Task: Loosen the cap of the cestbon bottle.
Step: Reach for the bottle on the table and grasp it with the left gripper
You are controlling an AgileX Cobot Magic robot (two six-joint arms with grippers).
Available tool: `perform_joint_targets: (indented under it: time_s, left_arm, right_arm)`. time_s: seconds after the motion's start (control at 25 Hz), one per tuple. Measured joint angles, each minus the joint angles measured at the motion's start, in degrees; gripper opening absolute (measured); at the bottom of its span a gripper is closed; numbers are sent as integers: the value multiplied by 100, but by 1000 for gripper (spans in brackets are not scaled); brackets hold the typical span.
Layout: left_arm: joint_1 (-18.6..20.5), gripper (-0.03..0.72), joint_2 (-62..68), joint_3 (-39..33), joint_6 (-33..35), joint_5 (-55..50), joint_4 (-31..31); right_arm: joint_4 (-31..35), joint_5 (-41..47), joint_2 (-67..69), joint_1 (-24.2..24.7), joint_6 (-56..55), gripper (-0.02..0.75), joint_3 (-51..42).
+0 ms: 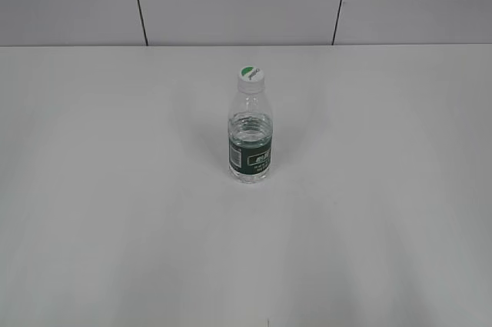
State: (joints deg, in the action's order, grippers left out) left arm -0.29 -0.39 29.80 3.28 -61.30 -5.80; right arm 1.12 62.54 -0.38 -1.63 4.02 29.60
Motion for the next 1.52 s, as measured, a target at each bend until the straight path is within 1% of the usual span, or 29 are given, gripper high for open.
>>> perform_joint_targets:
  time_s: [0.76, 1.24, 1.32, 1.48, 1.52]
  left_arm:
    - [0, 241, 0, 0, 0, 0, 0]
    - [0, 255, 0, 0, 0, 0, 0]
    - [0, 296, 0, 0, 0, 0, 0]
    - [0, 449, 0, 0, 0, 6, 0]
    - [0, 467, 0, 0, 0, 11, 0]
  right_arm:
    - [0, 0, 0, 0, 0, 581, 0]
    - [0, 0, 0, 0, 0, 581, 0]
    - [0, 0, 0, 0, 0, 581, 0]
    - [0, 0, 0, 0, 0, 581, 0]
    - [0, 0, 0, 0, 0, 581, 0]
